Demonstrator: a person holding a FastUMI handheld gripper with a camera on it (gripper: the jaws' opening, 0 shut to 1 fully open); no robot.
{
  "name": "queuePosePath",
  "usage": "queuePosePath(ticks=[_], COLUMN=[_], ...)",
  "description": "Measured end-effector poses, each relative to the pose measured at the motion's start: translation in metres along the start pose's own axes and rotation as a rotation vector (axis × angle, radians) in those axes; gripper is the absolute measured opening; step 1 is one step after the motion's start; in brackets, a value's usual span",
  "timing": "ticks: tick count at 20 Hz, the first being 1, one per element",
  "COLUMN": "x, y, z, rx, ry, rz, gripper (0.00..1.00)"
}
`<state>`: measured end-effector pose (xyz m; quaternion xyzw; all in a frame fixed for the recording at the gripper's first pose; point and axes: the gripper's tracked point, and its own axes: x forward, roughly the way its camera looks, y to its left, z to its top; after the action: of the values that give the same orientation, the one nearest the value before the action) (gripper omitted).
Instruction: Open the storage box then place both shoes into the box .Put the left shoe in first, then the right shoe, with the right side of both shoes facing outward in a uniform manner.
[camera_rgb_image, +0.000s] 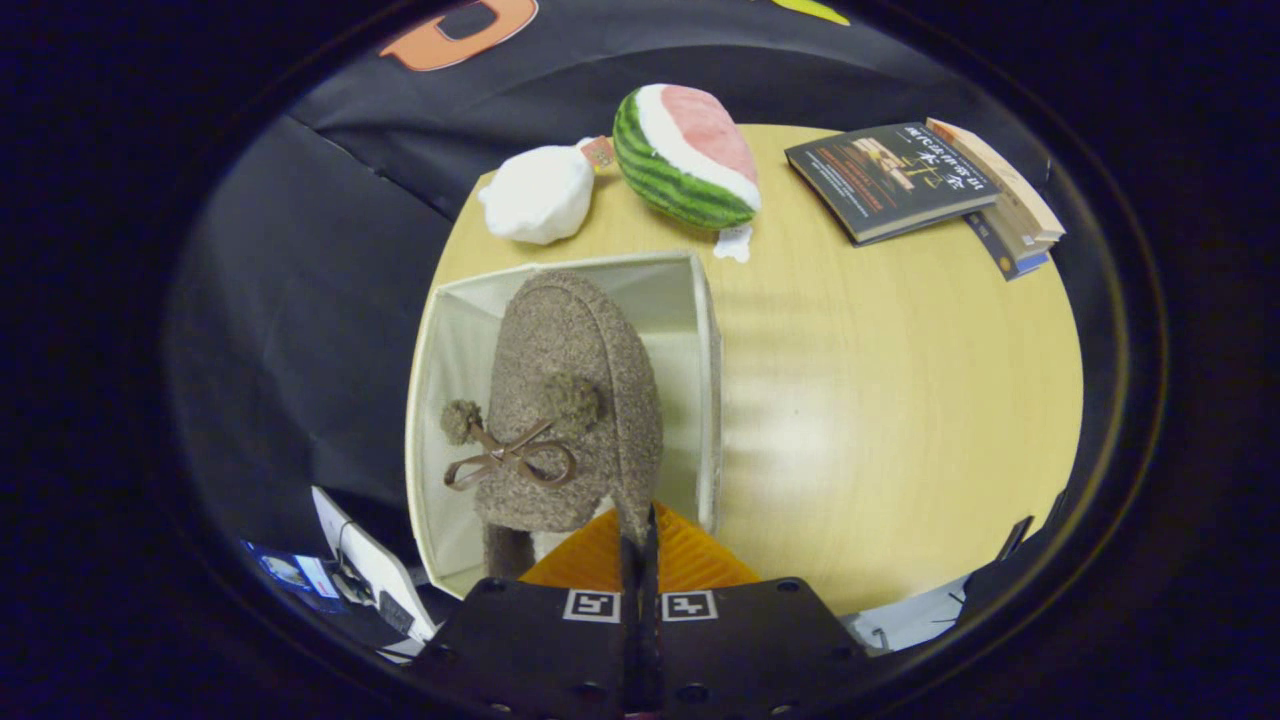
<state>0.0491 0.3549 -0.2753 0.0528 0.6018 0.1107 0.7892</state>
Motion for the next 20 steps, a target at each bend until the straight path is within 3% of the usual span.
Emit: queuePosePath(ticks=[3, 8, 13, 20], x=[0.013, 0.017, 0.012, 0.017], y=[0.002, -0.007, -0.01, -0.012], z=[0.004, 0.009, 0.007, 0.003], rx=[0.038, -0.026, -0.022, 0.045], ry=[-0.001, -0.068, -0.099, -0.12], rz=[-0.048, -0.204, -0.31, -0.331], gripper=[0.01, 0.01, 0.03, 0.07])
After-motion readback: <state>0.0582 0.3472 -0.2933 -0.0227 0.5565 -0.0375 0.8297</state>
